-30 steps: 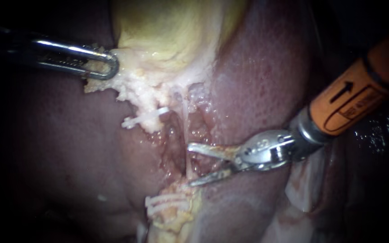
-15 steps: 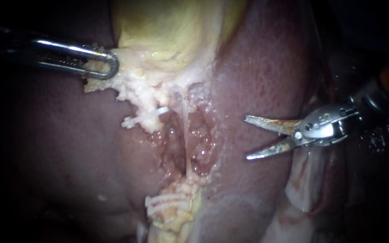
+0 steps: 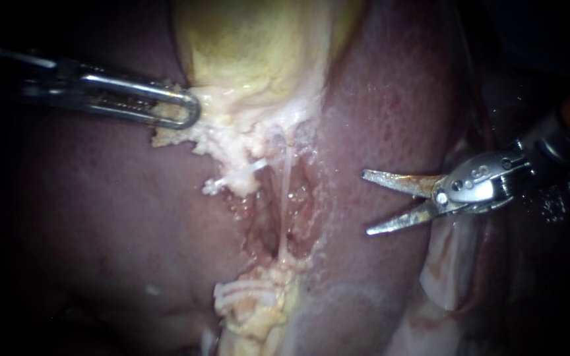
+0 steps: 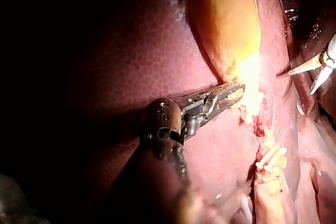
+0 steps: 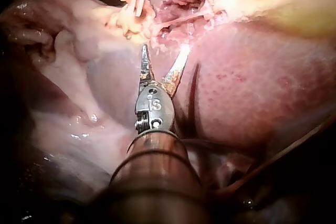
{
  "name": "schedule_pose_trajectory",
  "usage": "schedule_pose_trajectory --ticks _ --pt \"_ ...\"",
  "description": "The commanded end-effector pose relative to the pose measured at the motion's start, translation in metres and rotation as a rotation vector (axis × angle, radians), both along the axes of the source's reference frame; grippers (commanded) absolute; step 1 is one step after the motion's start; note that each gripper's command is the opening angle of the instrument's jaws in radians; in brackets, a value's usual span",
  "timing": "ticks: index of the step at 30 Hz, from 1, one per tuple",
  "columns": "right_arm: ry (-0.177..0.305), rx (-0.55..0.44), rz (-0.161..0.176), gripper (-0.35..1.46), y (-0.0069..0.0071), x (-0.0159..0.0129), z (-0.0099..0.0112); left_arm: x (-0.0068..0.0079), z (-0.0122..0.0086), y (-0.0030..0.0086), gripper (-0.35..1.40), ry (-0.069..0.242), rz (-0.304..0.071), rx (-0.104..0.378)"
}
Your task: Go back from the cut left tube
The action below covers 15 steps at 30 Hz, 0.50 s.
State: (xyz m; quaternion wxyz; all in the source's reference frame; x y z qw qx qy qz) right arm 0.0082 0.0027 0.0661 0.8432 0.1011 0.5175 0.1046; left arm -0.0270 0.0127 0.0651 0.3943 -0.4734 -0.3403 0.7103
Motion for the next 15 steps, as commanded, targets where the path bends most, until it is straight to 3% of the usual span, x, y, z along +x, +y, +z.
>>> schedule_pose_trajectory --ticks 1,5,15 --pt "0.000 0.000 0.000 1.45 0.0000 0.0000 0.0001 -0.0001 0.0004 -0.0001 -0.35 0.007 0.003 0.005" --pt "0.000 0.000 0.001 1.45 0.0000 0.0001 0.0001 -0.0003 0.0014 -0.0003 -0.35 0.009 0.006 0.007" --pt "0.003 0.003 -0.003 1.45 -0.0001 0.0003 0.0000 -0.0003 0.0010 -0.0003 -0.35 0.009 0.006 0.009"
